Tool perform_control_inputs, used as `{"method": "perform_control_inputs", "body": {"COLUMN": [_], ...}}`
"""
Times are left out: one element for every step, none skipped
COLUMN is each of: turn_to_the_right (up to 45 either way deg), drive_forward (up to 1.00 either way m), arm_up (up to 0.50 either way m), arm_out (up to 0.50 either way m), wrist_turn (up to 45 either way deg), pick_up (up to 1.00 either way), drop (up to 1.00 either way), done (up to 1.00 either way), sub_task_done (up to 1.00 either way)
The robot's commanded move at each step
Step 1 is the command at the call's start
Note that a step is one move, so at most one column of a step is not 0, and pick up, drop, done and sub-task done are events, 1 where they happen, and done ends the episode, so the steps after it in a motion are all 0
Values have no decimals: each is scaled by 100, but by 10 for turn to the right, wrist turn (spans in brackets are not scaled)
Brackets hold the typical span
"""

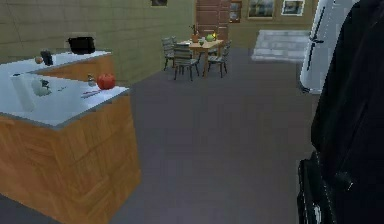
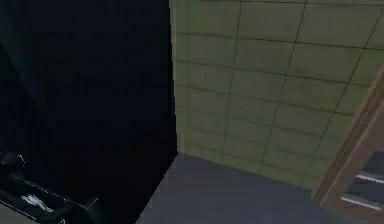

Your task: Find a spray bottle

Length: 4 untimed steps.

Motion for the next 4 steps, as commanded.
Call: {"method": "perform_control_inputs", "body": {"turn_to_the_right": [0,180,0,0], "drive_forward": [75,0,100,100], "arm_up": [0,0,0,0], "arm_out": [0,0,0,0], "wrist_turn": [0,0,0,0], "pick_up": [0,0,0,0], "drop": [0,0,0,0], "done": [0,0,0,0], "sub_task_done": [0,0,0,0]}}
